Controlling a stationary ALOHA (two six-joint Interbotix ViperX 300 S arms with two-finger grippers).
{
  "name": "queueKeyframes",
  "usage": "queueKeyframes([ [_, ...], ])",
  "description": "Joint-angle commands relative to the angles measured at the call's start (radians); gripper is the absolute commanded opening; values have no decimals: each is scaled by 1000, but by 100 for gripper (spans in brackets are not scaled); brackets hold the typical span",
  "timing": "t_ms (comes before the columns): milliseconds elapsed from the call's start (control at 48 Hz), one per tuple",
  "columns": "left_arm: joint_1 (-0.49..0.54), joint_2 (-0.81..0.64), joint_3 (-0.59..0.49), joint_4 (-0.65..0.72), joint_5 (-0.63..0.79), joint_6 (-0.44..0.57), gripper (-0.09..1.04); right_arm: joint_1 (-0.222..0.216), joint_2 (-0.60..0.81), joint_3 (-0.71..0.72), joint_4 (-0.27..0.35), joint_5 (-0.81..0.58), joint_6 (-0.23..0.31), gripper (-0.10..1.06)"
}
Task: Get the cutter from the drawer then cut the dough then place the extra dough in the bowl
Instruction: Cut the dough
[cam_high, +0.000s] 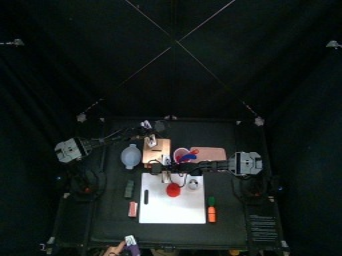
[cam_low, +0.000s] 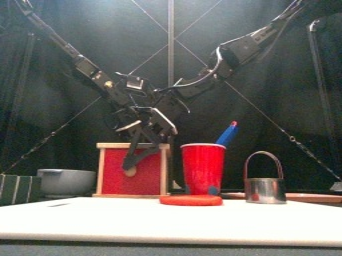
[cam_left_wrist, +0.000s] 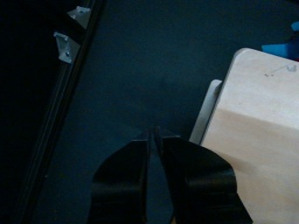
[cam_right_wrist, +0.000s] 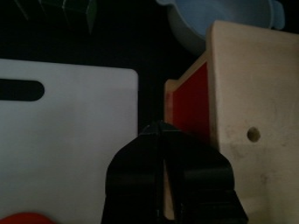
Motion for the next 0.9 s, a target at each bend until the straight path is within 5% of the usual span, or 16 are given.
queueKeyframes([
  [21,-5,-12,-9,-3,-3,-3,57,-9,-55,-28,-5,-3,-2,39],
  [479,3,-71,-37,0,-77,-3,57,114,-210,83,72,2,11,39],
  [896,-118,-156,54,-29,-305,-5,57,127,-565,382,293,144,12,39],
])
